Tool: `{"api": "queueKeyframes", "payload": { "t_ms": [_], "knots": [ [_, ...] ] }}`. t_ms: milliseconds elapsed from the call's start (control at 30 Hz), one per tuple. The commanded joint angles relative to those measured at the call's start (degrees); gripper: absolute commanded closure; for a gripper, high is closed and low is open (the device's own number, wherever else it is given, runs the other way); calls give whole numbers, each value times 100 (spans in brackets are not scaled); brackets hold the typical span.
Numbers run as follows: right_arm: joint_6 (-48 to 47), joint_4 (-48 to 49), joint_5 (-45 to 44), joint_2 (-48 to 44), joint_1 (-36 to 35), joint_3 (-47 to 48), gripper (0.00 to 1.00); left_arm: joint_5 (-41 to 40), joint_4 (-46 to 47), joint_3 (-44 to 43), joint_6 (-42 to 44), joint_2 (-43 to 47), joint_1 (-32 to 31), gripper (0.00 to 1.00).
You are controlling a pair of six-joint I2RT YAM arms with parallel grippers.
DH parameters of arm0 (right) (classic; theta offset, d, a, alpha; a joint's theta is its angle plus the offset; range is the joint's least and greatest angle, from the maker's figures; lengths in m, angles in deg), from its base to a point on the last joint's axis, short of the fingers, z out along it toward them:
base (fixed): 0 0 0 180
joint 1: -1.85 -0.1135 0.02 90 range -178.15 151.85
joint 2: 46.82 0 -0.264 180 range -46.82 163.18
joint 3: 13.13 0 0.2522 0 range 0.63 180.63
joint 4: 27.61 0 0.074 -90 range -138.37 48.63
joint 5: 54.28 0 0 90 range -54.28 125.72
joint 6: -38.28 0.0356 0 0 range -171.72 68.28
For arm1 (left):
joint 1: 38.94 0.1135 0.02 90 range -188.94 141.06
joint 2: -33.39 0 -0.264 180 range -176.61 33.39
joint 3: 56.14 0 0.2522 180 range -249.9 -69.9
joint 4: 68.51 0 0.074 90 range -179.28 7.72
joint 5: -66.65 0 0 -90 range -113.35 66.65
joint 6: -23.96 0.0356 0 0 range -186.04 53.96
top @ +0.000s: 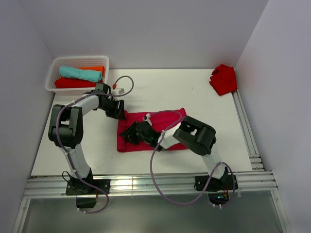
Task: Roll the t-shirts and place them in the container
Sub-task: Roll the tshirt
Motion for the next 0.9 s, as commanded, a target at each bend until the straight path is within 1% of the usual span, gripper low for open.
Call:
{"api": "queueKeyframes", "payload": {
  "t_ms": [0,33,100,133,167,200,233,300,333,367,400,433,467,533,567,633,867],
  "knots": [
    [-352,-1170,-614,-587,-86,150,55,-490,174,-126,-253,-96,-161,44],
    [-422,-1660,-841,-658,-104,220,52,-534,166,-135,-262,-104,-188,45],
    [-624,-2145,-1131,-842,-192,466,49,-674,183,-135,-280,-122,-258,45],
    [-695,-2644,-1272,-904,-218,554,46,-736,183,-144,-289,-122,-276,45],
    [-808,-2892,-1587,-1000,-262,746,45,-772,183,-153,-289,-131,-311,46],
    [-862,-3130,-1729,-1045,-341,861,45,-807,166,-161,-297,-140,-320,46],
    [-914,-3628,-1861,-1080,-385,984,45,-842,157,-179,-298,-140,-320,46],
    [-1038,-4088,-2292,-1124,-516,1397,44,-895,139,-205,-306,-140,-329,46],
    [-1073,-4595,-2441,-1124,-569,1546,44,-921,113,-223,-298,-148,-337,46],
    [-1151,-4826,-2695,-1089,-613,1861,44,-930,113,-241,-306,-157,-337,46],
    [-1178,-5072,-2846,-1054,-666,2038,44,-948,95,-258,-306,-166,-337,46],
    [-1196,-5562,-2960,-1010,-754,2240,44,-948,78,-258,-315,-166,-337,46],
    [-1275,-5802,-3057,-879,-798,2643,44,-965,78,-267,-306,-175,-355,46],
    [-1337,-6468,-3347,-616,-921,3066,45,-983,60,-293,-315,-184,-364,46],
    [-1406,-6655,-3444,-519,-965,3469,46,-1018,51,-302,-315,-201,-364,46],
    [-1486,-7006,-3585,-273,-1070,3944,46,-1018,51,-320,-315,-219,-372,46],
    [-1995,-7192,-3296,325,-1176,4764,47,-1062,42,-346,-333,-298,-381,46]
  ]
}}
